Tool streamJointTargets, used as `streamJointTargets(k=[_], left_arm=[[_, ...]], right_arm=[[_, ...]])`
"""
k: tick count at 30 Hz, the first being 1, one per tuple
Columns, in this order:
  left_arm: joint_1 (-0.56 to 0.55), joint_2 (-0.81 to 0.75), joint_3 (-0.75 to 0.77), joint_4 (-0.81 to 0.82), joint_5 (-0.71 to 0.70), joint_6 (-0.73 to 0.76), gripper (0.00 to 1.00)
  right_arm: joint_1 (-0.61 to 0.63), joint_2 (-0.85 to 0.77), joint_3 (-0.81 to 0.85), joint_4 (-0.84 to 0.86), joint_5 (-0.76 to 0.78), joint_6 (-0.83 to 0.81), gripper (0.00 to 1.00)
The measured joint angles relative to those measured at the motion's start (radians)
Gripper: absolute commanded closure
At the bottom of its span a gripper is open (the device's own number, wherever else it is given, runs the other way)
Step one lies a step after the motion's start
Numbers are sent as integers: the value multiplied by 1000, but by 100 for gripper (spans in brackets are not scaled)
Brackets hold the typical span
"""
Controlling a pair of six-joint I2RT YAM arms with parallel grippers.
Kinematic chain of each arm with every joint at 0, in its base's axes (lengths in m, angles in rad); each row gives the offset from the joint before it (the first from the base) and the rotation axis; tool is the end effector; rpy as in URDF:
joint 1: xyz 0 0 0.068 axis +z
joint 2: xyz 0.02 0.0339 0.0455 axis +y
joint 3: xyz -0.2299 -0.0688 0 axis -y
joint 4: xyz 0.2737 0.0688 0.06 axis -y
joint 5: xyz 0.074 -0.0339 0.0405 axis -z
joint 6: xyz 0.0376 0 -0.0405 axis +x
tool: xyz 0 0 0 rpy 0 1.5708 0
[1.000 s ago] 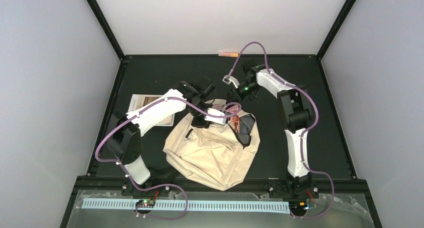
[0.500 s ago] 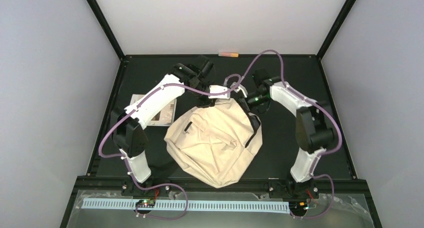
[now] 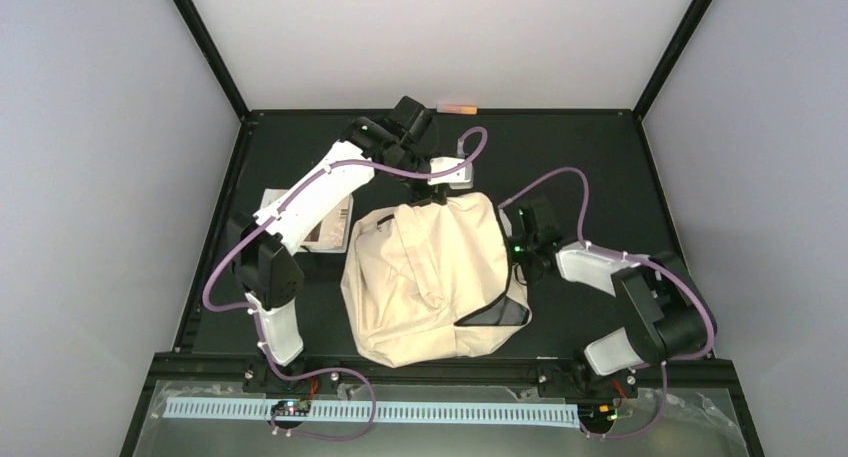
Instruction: Pack the student bag
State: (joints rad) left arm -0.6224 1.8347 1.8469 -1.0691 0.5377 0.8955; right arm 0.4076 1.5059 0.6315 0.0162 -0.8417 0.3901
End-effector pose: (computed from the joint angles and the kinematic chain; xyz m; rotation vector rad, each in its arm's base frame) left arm 0.3180 -0.2519 0.3062 1.8539 1.6914 -0.5937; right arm 0.2565 0.1413 0.0965 -0.4322 2.4612 1.3730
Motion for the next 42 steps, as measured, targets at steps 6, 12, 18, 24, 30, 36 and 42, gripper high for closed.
streamJointTargets(k=[6, 12, 18, 24, 30, 36, 42], left_arm=[[-23, 31, 5, 27, 35, -9, 98], [-29, 61, 63, 30, 47, -36, 98], [-29, 61, 60, 47, 3, -60, 2], [-24, 61, 104, 39, -72, -144, 1], [43, 8, 114, 23, -195, -251, 1], [317, -76, 98, -29, -284, -395, 1], [709, -198, -174, -10, -320, -467, 1]], right_arm=[[61, -82, -101, 196, 200, 206, 98], [139, -99, -100, 212, 311, 237, 67], [42, -230, -62, -50, 427, 152, 26], [2, -414, 129, -340, 754, 33, 12], [-11, -640, 182, -446, 1182, -61, 11], [1, -629, 270, -429, 1190, -100, 20], [201, -320, 421, -257, 931, 4, 21]])
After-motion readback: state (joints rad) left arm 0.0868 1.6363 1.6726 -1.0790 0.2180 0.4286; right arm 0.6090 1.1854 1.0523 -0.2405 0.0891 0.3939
